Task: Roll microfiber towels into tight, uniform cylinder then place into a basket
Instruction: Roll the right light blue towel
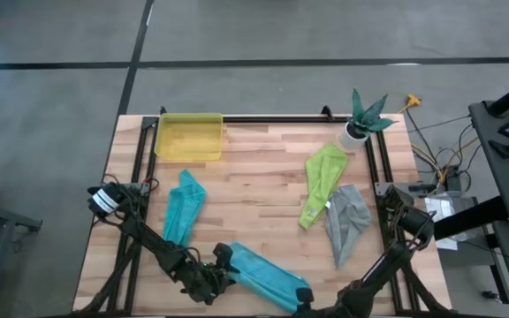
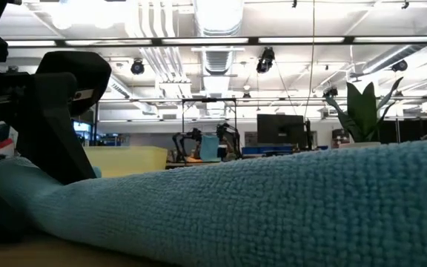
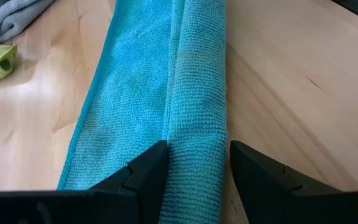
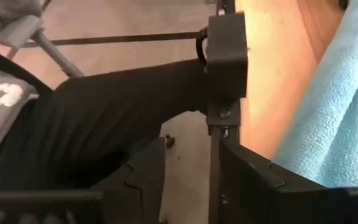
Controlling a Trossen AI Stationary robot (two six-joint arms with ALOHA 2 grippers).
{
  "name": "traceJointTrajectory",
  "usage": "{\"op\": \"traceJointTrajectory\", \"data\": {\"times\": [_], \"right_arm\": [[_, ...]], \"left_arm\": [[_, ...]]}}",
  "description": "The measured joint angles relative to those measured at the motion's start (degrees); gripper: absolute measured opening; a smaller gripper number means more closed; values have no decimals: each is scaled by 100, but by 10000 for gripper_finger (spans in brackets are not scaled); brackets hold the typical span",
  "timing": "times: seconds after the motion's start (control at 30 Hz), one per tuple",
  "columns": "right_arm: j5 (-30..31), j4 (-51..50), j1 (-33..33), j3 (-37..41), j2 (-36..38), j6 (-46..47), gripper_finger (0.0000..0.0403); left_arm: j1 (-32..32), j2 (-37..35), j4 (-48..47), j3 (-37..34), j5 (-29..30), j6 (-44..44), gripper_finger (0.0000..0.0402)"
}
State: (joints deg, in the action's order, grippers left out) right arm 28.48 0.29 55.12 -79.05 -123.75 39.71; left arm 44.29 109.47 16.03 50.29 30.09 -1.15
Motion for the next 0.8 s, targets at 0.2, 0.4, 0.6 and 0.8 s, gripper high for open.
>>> {"op": "traceJointTrajectory", "data": {"times": [0.2,0.4,0.6,0.8], "right_arm": [[9,-268,-45,0,5,8,118],[315,-1026,-97,4,7,294,97],[718,-1359,-119,9,21,407,69],[715,-1386,-115,9,29,454,42]], "left_arm": [[-4,0,0,-1,2,-2,162],[-4,0,-2,-1,7,-2,162],[-4,0,-4,-3,26,-2,162],[-4,0,-40,-3,28,-5,162]]}}
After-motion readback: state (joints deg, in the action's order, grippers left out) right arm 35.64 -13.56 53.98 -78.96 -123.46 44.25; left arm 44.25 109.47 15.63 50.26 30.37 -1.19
